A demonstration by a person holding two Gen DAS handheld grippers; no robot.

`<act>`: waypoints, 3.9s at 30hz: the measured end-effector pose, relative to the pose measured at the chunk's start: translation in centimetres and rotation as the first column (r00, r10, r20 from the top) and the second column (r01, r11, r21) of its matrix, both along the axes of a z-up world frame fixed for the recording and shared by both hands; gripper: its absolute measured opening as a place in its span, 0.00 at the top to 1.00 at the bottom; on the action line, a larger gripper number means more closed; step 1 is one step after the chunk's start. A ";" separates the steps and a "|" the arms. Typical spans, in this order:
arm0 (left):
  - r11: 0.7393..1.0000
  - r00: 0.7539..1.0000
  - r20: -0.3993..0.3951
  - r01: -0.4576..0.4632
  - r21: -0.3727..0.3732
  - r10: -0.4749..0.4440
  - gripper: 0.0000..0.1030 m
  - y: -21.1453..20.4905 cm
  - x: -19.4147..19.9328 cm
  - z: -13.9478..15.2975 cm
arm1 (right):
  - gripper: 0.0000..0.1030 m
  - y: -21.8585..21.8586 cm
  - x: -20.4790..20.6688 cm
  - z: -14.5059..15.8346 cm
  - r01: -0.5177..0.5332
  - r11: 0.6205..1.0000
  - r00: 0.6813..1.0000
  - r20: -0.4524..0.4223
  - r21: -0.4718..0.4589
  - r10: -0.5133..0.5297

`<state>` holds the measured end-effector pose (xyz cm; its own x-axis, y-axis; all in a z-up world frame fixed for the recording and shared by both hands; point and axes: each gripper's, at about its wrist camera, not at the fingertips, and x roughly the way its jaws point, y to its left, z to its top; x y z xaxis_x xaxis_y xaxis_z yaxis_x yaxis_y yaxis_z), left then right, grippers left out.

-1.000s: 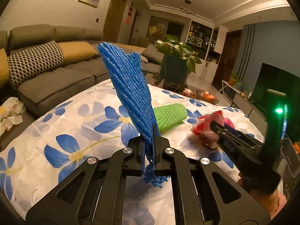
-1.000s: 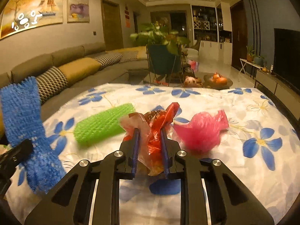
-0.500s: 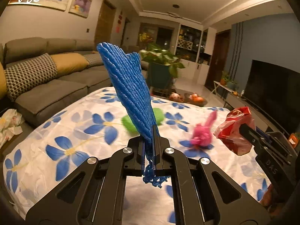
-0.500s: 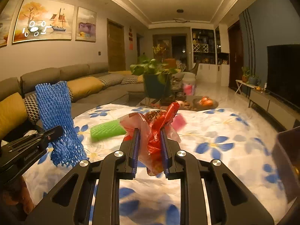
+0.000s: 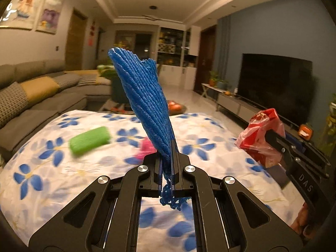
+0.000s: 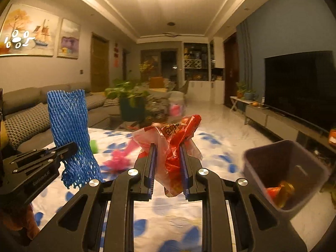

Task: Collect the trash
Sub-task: 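Carry the blue mesh and red wrapper over the grey bin with both tools, then open both tools to drop the mesh and wrapper into the bin, then move both tools back to the green mesh and pink bag on the bed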

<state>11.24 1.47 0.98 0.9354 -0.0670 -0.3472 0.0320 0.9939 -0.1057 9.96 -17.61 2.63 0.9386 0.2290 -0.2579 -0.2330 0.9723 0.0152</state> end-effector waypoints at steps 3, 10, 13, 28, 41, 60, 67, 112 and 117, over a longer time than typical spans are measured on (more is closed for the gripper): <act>0.998 0.998 0.005 0.060 0.011 -0.060 0.95 -2.7 0.6 0.2 | 0.79 -2.5 -0.2 0.4 0.052 0.999 0.999 0.012 0.005 -0.052; 0.982 0.982 0.025 0.188 0.031 -0.189 0.95 -8.7 2.0 0.9 | 0.79 -8.9 -0.4 1.2 0.193 0.981 0.980 0.050 0.015 -0.193; 0.970 0.970 0.033 0.240 0.041 -0.241 0.95 -11.7 2.9 1.2 | 0.79 -11.8 -0.1 1.4 0.254 0.967 0.965 0.055 0.030 -0.255; 0.911 0.912 0.045 0.404 0.089 -0.408 0.95 -23.2 6.9 0.4 | 0.79 -18.9 1.4 0.3 0.402 0.915 0.913 0.064 0.039 -0.404; 0.875 0.878 0.024 0.475 0.095 -0.479 0.95 -27.5 9.5 -1.4 | 0.79 -20.3 2.8 -0.8 0.435 0.899 0.898 0.047 0.047 -0.437; 0.838 0.840 -0.020 0.543 0.061 -0.542 0.95 -29.5 12.7 -3.5 | 0.77 -21.2 4.7 -1.1 0.441 0.895 0.896 0.026 0.074 -0.444; 0.828 0.831 -0.034 0.556 0.072 -0.555 0.95 -29.9 12.6 -3.6 | 0.74 -21.9 5.2 -1.3 0.440 0.893 0.896 0.020 0.091 -0.443; 0.990 0.990 0.054 -0.133 0.048 0.130 0.13 1.1 5.8 -1.7 | 0.21 -5.5 2.9 -1.0 0.239 0.963 0.968 0.047 0.124 -0.247; 0.972 0.972 0.044 -0.233 0.037 0.231 0.13 6.4 4.8 -1.8 | 0.21 -0.4 4.3 -1.4 0.155 0.983 0.987 0.028 0.099 -0.159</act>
<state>16.08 7.89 -0.84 0.9367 0.1674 -0.3074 -0.1969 0.9781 -0.0674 14.25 -18.04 1.21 0.9731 0.1002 -0.2073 -0.0799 0.9913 0.1044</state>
